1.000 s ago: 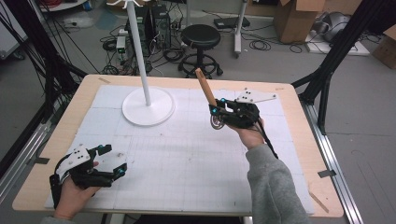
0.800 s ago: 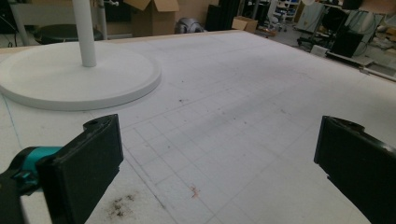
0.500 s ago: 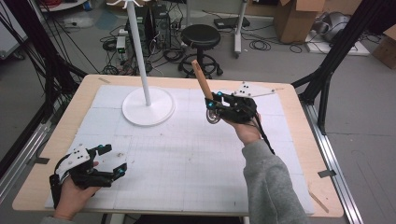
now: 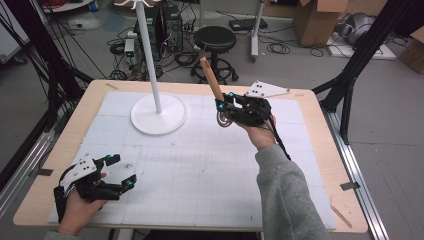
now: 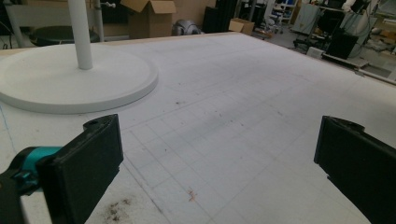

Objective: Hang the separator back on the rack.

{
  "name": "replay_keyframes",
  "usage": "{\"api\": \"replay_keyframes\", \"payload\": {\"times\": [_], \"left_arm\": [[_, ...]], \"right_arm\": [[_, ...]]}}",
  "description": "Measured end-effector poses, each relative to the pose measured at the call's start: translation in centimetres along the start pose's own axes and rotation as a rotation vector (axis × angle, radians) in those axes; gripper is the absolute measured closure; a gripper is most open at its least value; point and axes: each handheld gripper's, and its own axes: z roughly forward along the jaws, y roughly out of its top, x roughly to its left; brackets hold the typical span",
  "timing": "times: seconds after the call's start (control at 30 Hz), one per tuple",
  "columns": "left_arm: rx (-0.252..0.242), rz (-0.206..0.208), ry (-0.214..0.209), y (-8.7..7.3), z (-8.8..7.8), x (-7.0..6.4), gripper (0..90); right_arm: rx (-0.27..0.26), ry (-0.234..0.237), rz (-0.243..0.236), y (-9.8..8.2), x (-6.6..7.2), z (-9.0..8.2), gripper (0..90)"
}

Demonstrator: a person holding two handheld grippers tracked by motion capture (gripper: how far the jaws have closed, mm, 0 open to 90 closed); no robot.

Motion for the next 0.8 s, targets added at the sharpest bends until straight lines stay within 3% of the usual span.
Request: {"api": "replay_keyframes", "payload": {"times": [0.33,0.8], "left_arm": [[-0.005,-0.002,-0.001,0.1,0.0,-0.1,1.8],[-0.01,-0.008,0.002,0.0,-0.2,0.0,1.8]], "right_arm": [[-0.012,0.012,-0.004,1.5,0.5,0.9,70.1],[-0.017,0.035,0.007,2.8,0.1,1.6,70.1]]}}
